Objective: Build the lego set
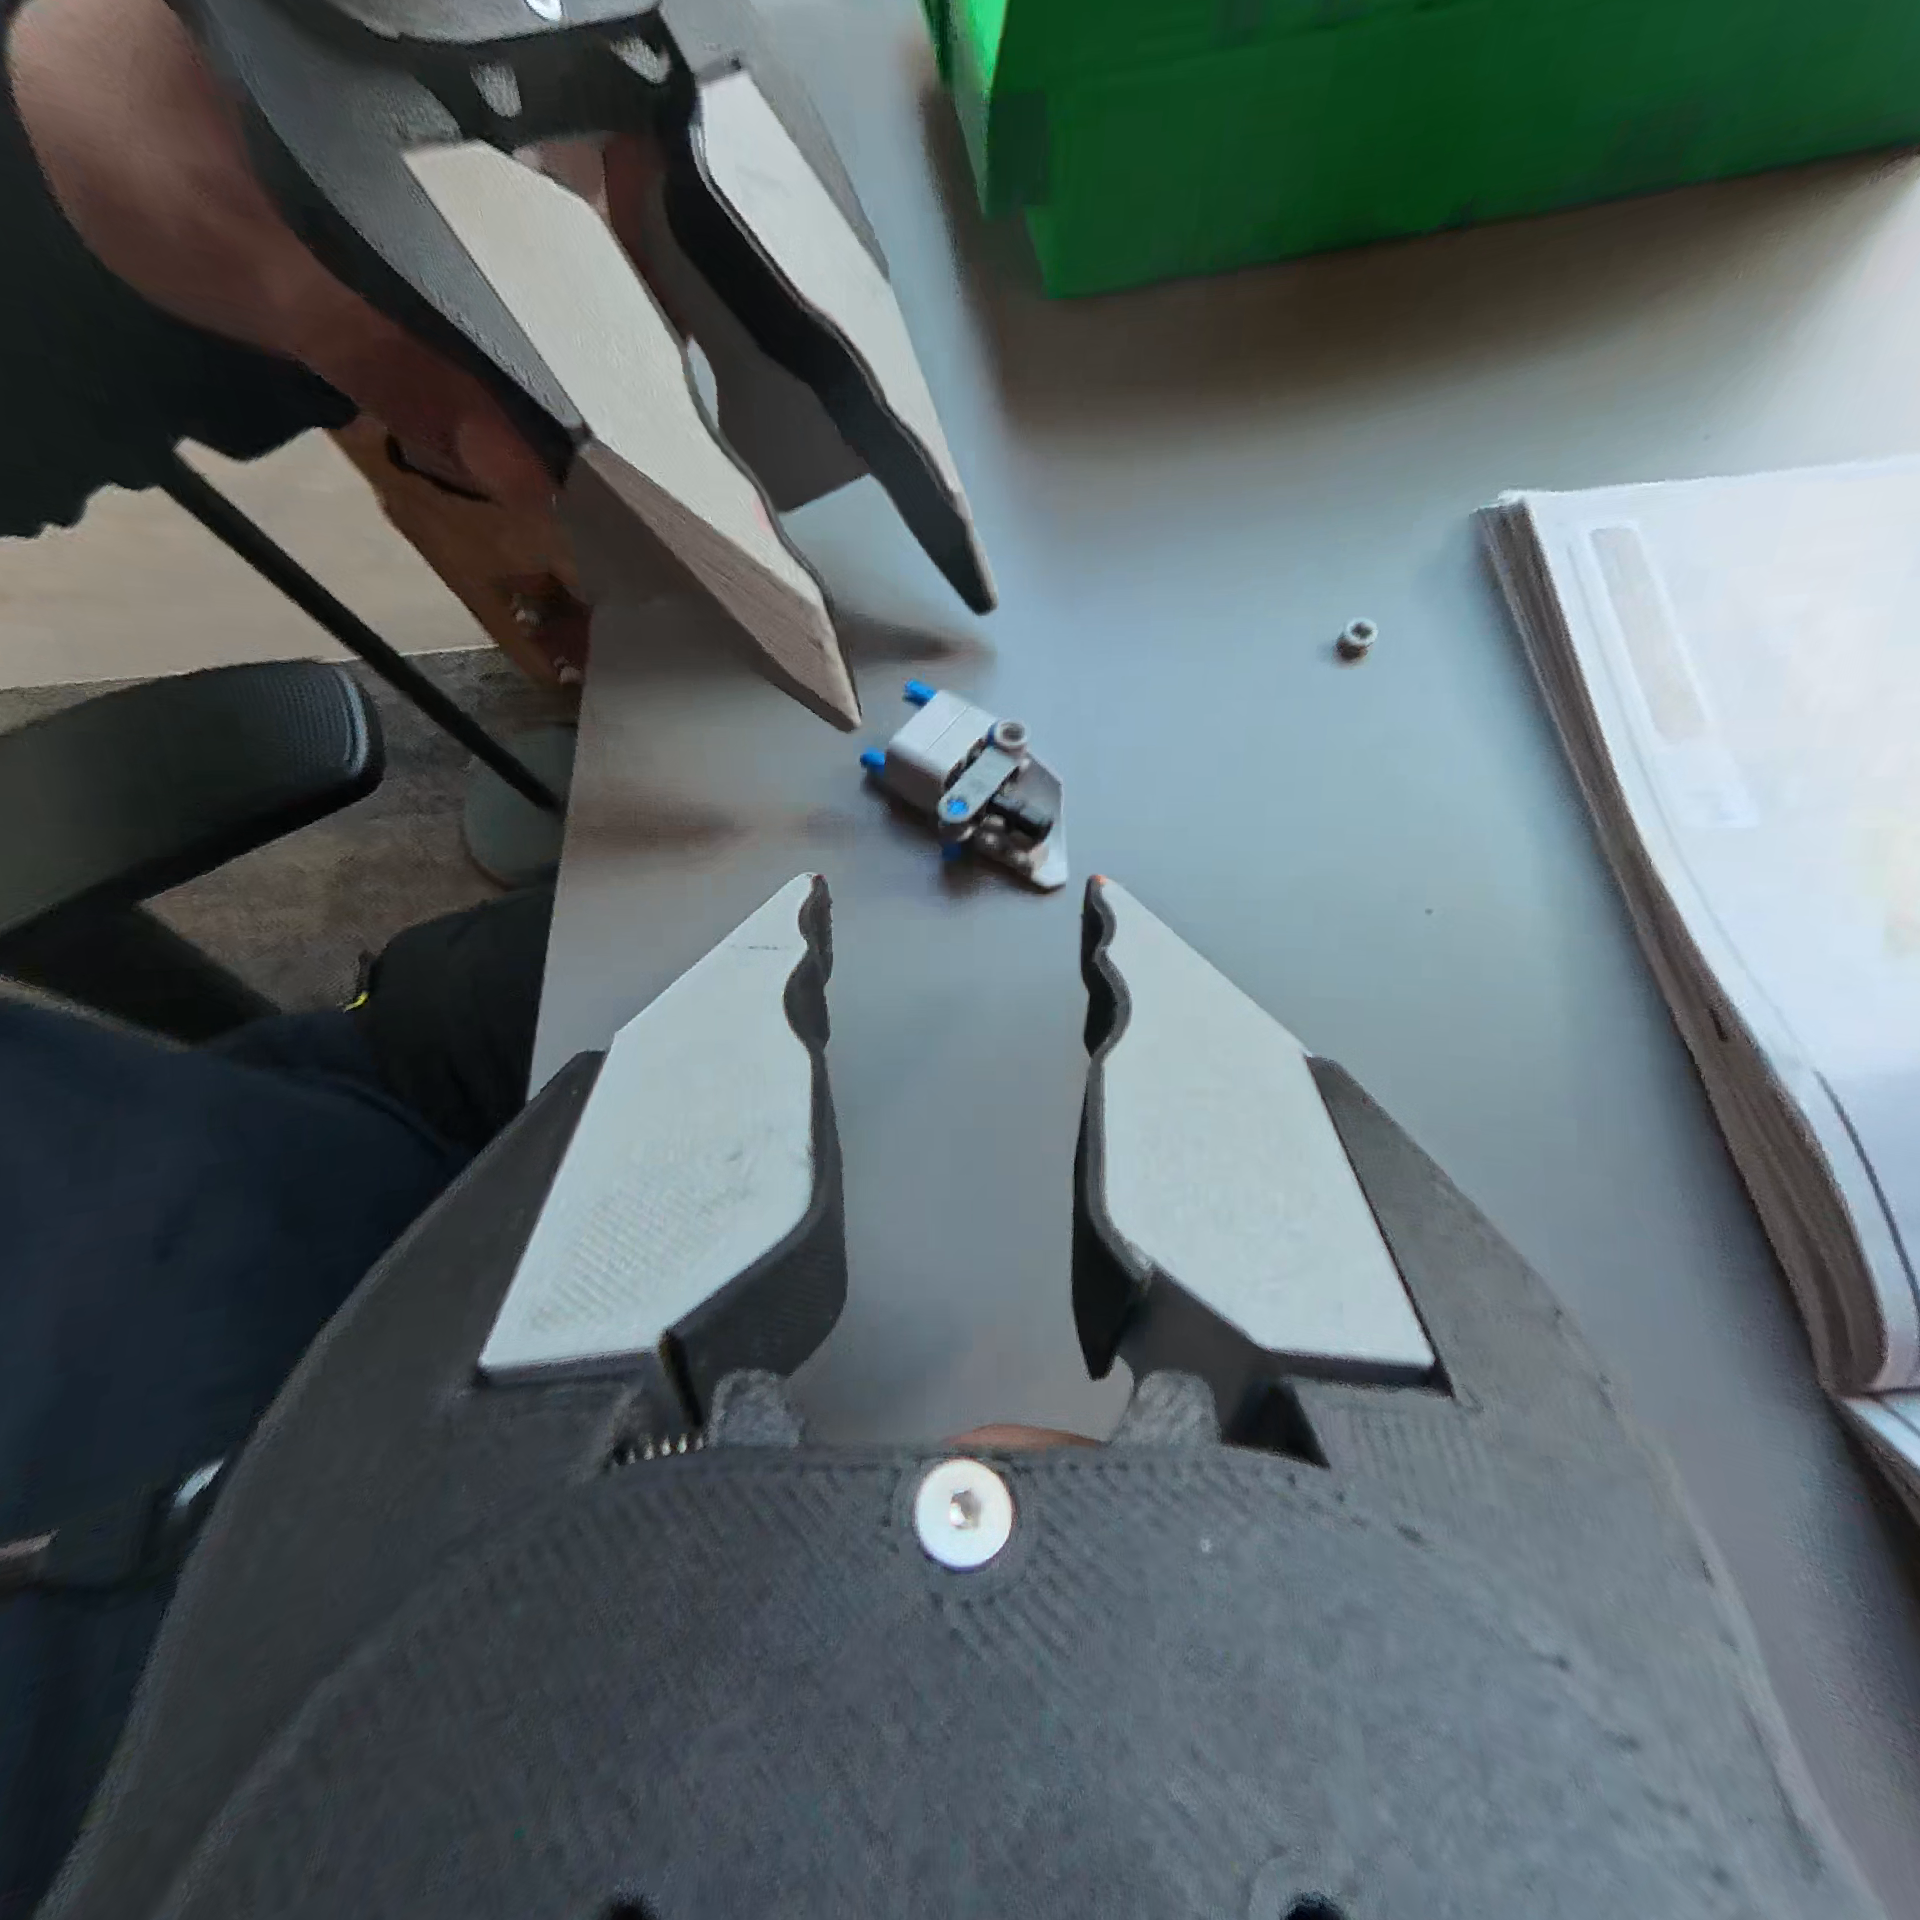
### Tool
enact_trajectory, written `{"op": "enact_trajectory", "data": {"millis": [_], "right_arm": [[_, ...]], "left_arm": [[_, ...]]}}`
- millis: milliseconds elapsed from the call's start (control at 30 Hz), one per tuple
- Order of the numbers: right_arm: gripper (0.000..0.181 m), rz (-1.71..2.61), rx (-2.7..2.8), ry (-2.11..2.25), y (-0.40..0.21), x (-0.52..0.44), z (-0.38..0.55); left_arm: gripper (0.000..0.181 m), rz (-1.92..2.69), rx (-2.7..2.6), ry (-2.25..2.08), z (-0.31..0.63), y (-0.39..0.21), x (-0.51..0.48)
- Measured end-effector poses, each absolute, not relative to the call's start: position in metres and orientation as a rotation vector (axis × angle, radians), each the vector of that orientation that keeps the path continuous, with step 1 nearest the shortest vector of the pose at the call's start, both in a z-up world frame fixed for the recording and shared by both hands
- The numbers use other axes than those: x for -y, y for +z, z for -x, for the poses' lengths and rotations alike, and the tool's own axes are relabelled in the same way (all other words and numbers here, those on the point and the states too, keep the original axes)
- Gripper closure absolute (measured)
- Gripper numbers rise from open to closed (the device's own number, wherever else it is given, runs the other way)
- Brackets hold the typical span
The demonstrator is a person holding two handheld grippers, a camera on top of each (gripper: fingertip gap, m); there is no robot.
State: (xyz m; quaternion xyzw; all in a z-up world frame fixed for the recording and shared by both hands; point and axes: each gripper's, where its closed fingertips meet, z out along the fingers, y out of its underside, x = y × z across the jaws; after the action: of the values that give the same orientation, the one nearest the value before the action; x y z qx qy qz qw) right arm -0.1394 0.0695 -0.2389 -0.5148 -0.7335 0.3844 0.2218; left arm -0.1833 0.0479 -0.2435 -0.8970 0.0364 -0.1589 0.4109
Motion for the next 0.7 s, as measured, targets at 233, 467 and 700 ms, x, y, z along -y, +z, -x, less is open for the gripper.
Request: {"op": "enact_trajectory", "data": {"millis": [233,467,700], "right_arm": [[0.139,1.515,2.020,0.996,-0.255,-0.071,0.157],[0.142,1.315,2.149,0.932,-0.258,-0.067,0.153],[0.153,1.266,2.182,0.919,-0.258,-0.072,0.151]], "left_arm": [[0.172,2.303,-0.170,-0.463,0.169,-0.255,-0.055],[0.171,2.301,-0.275,-0.456,0.155,-0.255,-0.053],[0.154,2.267,-0.479,-0.343,0.168,-0.247,-0.052]]}}
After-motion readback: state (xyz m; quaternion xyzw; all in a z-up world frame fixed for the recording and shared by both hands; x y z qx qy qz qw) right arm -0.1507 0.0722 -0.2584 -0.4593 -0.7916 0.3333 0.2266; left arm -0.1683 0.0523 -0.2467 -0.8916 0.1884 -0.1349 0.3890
